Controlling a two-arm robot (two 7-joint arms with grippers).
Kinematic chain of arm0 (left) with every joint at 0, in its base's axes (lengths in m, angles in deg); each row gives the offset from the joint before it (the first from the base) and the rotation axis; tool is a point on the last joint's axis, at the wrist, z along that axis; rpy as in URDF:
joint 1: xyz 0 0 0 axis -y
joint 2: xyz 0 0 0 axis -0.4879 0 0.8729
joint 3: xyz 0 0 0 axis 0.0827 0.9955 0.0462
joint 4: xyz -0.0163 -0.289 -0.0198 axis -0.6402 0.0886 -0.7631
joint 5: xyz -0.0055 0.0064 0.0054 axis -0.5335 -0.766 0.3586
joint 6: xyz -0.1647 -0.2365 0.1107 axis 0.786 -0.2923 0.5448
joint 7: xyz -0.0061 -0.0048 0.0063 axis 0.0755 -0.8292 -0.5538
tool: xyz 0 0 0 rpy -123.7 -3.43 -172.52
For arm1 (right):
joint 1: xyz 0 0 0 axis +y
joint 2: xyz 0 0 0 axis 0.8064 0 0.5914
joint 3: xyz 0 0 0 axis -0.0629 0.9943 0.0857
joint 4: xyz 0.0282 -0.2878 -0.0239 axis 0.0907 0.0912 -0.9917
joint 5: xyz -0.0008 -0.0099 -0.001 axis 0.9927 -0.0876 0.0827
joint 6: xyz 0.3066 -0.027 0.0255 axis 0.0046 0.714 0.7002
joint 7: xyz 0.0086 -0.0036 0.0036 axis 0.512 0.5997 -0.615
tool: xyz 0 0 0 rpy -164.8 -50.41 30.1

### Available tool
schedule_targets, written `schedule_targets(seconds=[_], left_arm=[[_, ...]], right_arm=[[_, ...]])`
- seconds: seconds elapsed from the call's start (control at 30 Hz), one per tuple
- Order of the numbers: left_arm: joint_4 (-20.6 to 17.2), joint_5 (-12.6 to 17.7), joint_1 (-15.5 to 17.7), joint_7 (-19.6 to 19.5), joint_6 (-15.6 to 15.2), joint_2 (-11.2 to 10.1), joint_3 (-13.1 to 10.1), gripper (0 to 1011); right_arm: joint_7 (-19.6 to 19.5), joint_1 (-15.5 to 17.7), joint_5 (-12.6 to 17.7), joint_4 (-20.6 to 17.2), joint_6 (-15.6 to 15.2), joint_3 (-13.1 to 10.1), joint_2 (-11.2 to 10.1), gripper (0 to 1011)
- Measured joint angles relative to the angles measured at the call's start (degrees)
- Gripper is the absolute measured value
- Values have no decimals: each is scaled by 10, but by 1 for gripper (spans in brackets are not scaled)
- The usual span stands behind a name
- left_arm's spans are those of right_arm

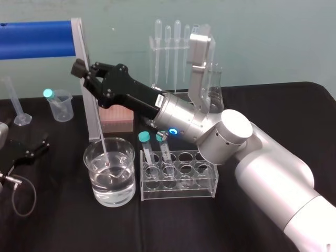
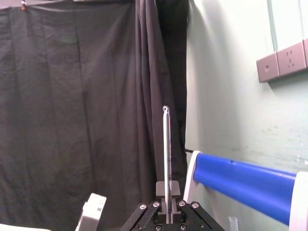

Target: Hold the thermometer with one hand and immerse one end into the beaker, then reinsert it into the test tube rack.

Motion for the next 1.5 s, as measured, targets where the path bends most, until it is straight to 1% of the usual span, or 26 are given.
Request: schedule_targets(seconds=[0.17,0.3,0.5,0.63,0.9,1.1,1.5], left_arm=[[0,0,0,0,0,0,0,1008],[0,0,0,0,0,0,0,1008],[0,0,0,0,0,0,0,1008],[0,0,0,0,0,0,0,1008],[0,0,0,0,0,0,0,1008],[0,0,0,0,0,0,0,1008],[0,0,0,0,0,0,0,1008]], right_arm=[[2,-1,-6,13,1,3,4,56],[11,-1,-9,27,8,4,6,56],[30,-1,-7,45,16,2,10,56],[35,-1,-7,52,18,1,10,56],[38,1,-10,56,19,0,11,56],[49,3,-8,54,19,-1,9,56],[50,5,-6,51,19,-2,8,56]])
